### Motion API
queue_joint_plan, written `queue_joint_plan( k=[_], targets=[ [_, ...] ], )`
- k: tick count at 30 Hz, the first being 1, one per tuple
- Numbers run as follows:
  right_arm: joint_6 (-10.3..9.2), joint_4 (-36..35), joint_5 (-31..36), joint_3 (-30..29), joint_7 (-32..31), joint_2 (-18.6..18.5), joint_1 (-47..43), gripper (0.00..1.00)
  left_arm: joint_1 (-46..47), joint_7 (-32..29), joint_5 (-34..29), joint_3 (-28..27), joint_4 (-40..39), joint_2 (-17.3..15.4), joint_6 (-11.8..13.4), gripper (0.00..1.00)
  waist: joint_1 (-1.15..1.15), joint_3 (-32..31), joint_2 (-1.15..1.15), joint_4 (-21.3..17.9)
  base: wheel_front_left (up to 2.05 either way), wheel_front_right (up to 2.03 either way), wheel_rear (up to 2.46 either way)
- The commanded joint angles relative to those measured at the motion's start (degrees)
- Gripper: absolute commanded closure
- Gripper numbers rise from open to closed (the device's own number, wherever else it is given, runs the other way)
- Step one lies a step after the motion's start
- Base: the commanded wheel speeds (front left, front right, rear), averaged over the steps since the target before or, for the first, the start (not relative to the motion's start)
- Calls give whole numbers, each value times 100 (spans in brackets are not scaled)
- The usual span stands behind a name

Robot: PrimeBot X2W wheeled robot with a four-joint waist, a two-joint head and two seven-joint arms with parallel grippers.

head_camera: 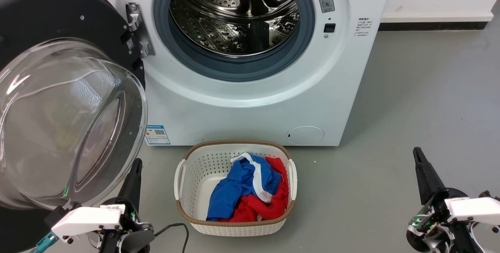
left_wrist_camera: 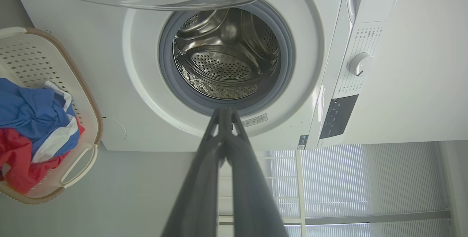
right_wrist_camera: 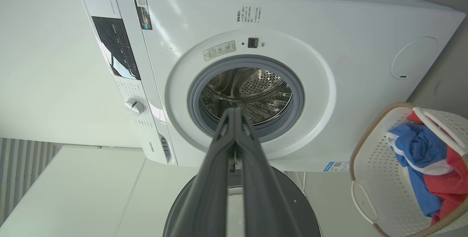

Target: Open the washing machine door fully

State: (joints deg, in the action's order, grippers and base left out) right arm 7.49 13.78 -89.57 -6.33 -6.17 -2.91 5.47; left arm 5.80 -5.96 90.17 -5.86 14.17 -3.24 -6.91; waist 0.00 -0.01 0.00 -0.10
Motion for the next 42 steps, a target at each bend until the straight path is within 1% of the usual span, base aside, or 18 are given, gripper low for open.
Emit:
queue_joint_plan(
  k=[1,6,42],
  targets=[
    [0,15,-111,-13,-22,5,79,100,56,-46,83,-46,-19,16,-46,100,0,4,0,2,0,0,0],
    [0,35,-311,-24,-45,5,123,100,72,-81,235,-105,-17,53,-83,100,0,18,0,9,0,0,0],
    [0,32,-297,-23,-41,5,112,100,66,-79,219,-99,-19,53,-80,100,0,19,0,10,0,0,0]
  ],
)
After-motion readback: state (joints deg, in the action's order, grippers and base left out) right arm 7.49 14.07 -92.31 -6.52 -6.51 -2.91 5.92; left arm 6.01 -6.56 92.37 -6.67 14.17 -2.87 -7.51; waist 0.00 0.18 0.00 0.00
